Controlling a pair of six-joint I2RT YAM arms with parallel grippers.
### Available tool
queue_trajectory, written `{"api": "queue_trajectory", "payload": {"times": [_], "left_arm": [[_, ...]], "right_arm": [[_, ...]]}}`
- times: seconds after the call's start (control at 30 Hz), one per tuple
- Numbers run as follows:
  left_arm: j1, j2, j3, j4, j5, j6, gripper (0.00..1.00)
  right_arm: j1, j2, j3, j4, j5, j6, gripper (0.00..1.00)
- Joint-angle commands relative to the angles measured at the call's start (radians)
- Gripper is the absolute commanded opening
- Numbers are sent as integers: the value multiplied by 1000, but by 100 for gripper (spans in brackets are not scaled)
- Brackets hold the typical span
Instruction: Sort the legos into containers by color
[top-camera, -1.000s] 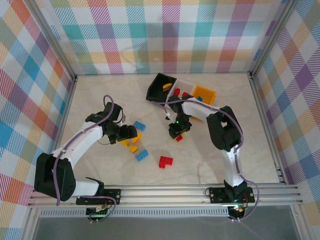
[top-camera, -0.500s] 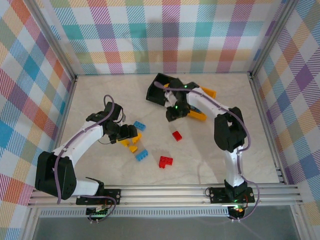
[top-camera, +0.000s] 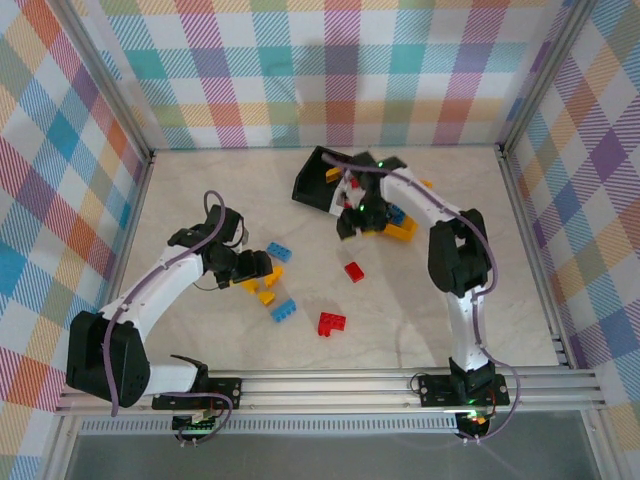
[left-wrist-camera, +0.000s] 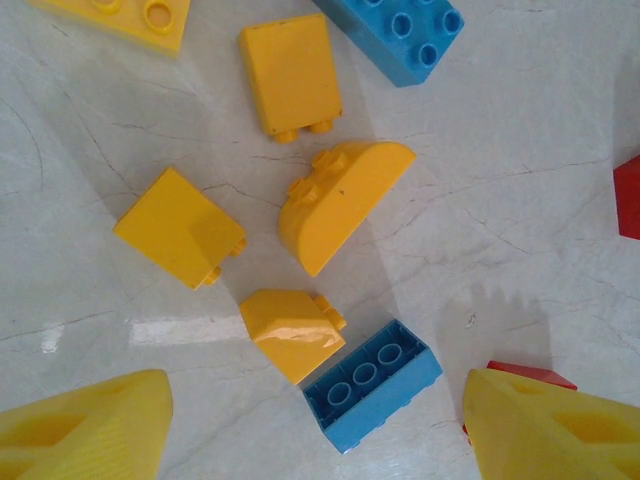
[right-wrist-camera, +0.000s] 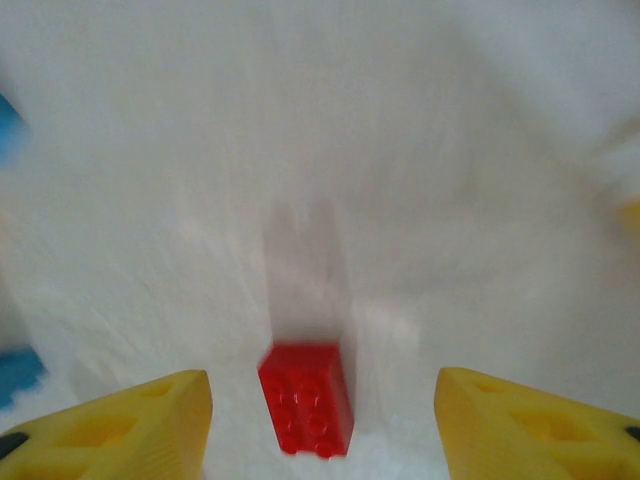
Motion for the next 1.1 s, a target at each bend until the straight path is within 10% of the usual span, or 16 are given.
{"api": "queue_trajectory", "payload": {"times": [0.0, 0.27, 0.67, 1.07], "left_arm": [[16, 22, -16, 10, 12, -16, 77], [16, 71, 27, 18, 27, -12, 77], [16, 28, -7, 6, 13, -18, 77], [16, 34, -26, 38, 26, -41, 77]], "right_arm": [[25, -69, -120, -16, -3, -1, 66], [80, -29, -173, 41, 8, 16, 71], [101, 28, -167, 65, 114, 8, 47], [119, 18, -200, 86, 129, 13, 46]]}}
